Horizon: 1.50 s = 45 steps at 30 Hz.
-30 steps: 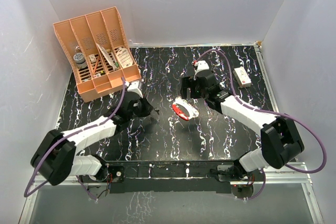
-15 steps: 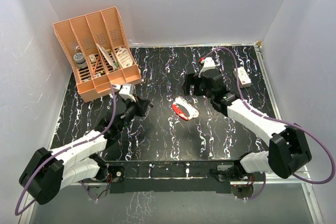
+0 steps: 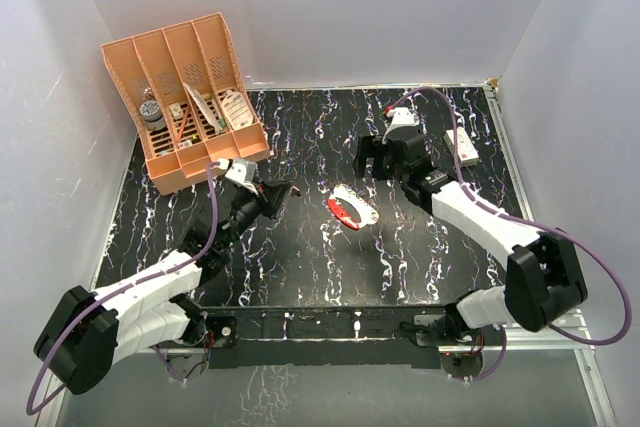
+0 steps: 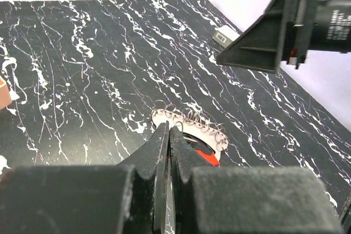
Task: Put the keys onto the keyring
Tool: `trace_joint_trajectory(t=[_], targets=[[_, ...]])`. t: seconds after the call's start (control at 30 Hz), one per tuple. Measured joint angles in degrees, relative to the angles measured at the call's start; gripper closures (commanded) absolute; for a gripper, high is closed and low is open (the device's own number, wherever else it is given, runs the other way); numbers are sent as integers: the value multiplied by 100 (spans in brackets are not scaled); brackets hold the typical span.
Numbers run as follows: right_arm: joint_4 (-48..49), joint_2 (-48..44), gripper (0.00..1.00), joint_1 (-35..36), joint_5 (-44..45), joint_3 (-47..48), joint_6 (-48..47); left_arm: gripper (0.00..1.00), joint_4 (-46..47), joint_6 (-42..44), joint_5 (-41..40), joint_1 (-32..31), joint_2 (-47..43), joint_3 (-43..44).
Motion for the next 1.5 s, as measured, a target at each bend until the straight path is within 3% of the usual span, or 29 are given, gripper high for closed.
trace_joint_trajectory(t=[0.23, 0.8, 1.5], targets=[[-319, 457, 30, -507, -122, 42, 210, 100, 125, 116, 11, 0, 44, 33], [-227, 1294, 51, -509, -833, 46, 63, 100, 356, -28, 186, 0, 339, 55], [-529, 1932, 56, -509, -1082, 516, -415, 100, 354, -44, 221, 0, 319, 55]])
